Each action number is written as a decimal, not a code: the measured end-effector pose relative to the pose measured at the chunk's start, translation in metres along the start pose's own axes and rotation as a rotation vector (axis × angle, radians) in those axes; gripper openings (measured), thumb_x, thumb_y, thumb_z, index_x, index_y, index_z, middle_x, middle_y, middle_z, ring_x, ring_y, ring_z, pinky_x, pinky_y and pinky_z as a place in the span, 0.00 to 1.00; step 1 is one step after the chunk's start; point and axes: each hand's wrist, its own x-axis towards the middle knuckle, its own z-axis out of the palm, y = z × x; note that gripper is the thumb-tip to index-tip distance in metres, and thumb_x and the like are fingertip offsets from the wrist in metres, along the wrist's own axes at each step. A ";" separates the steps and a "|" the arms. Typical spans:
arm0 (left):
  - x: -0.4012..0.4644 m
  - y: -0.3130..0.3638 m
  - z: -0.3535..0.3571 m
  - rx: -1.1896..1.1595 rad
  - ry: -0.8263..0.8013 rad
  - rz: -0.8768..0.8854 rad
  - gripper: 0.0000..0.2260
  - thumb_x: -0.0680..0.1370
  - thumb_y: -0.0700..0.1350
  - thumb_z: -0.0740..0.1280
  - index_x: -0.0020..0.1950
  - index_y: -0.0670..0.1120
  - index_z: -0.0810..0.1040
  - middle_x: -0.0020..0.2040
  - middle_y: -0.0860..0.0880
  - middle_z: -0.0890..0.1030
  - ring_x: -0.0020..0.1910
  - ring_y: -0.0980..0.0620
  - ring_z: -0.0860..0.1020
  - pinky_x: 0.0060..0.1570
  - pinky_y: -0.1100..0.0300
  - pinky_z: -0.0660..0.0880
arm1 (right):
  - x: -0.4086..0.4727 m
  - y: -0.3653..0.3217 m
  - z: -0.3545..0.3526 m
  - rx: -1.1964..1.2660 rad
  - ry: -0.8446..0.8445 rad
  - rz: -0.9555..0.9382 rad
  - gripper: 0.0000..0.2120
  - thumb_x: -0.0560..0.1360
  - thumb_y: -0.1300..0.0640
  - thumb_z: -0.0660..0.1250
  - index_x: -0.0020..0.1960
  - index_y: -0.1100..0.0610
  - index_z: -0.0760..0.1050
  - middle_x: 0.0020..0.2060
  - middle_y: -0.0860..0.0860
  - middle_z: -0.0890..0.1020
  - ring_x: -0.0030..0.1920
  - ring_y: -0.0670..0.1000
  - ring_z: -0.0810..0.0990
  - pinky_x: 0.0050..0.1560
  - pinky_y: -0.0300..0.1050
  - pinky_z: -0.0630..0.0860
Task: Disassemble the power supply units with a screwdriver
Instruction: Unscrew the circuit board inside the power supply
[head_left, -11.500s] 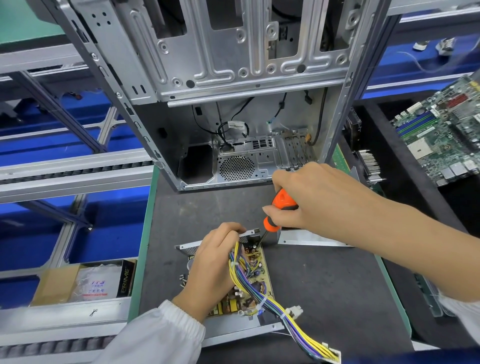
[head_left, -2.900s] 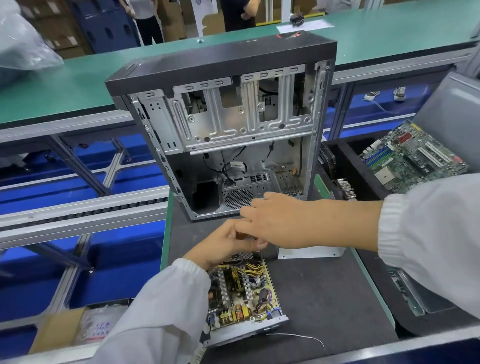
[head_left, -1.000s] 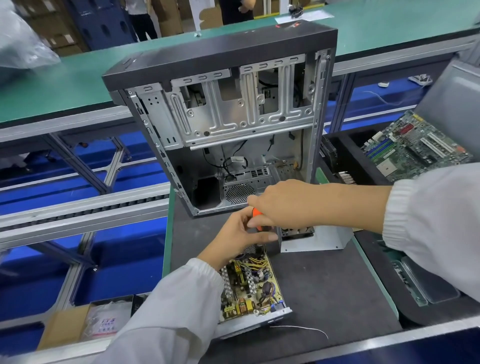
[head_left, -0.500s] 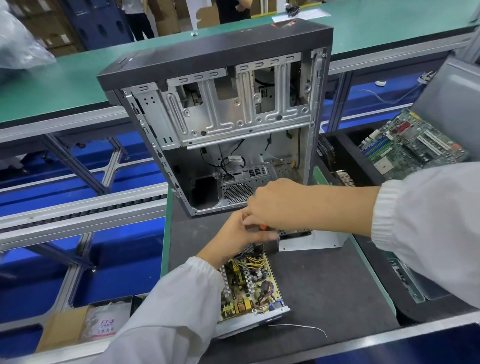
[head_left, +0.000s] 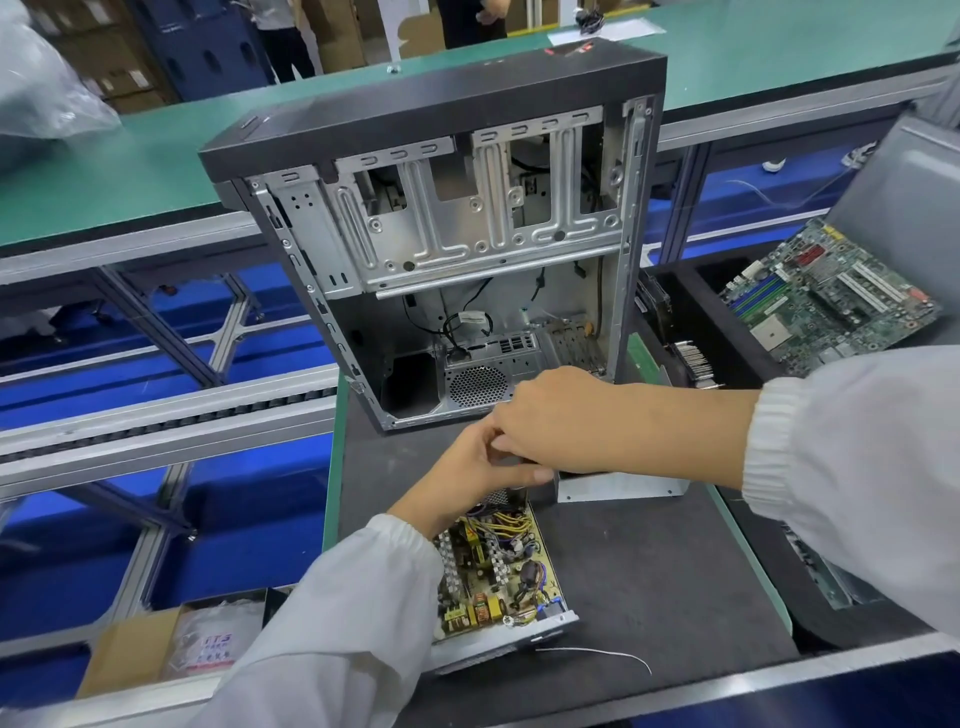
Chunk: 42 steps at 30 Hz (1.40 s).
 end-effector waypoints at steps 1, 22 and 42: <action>-0.001 -0.001 -0.003 -0.009 -0.033 -0.013 0.16 0.72 0.32 0.73 0.54 0.48 0.77 0.46 0.56 0.84 0.49 0.59 0.81 0.52 0.62 0.75 | -0.002 0.003 0.000 0.055 -0.020 -0.018 0.13 0.81 0.55 0.59 0.65 0.54 0.70 0.53 0.54 0.74 0.44 0.54 0.75 0.33 0.44 0.65; 0.000 -0.007 -0.007 0.011 0.039 0.075 0.11 0.71 0.30 0.73 0.47 0.43 0.83 0.43 0.46 0.85 0.45 0.52 0.82 0.49 0.56 0.79 | -0.005 0.009 -0.004 0.261 -0.025 -0.089 0.24 0.74 0.42 0.67 0.62 0.54 0.64 0.47 0.51 0.65 0.45 0.54 0.74 0.38 0.48 0.71; 0.003 -0.004 -0.004 -0.010 -0.006 0.045 0.19 0.69 0.28 0.73 0.45 0.54 0.82 0.40 0.45 0.79 0.41 0.57 0.79 0.45 0.65 0.76 | 0.004 0.005 -0.002 0.226 -0.073 0.068 0.18 0.81 0.46 0.57 0.58 0.59 0.74 0.47 0.55 0.77 0.40 0.55 0.76 0.35 0.45 0.69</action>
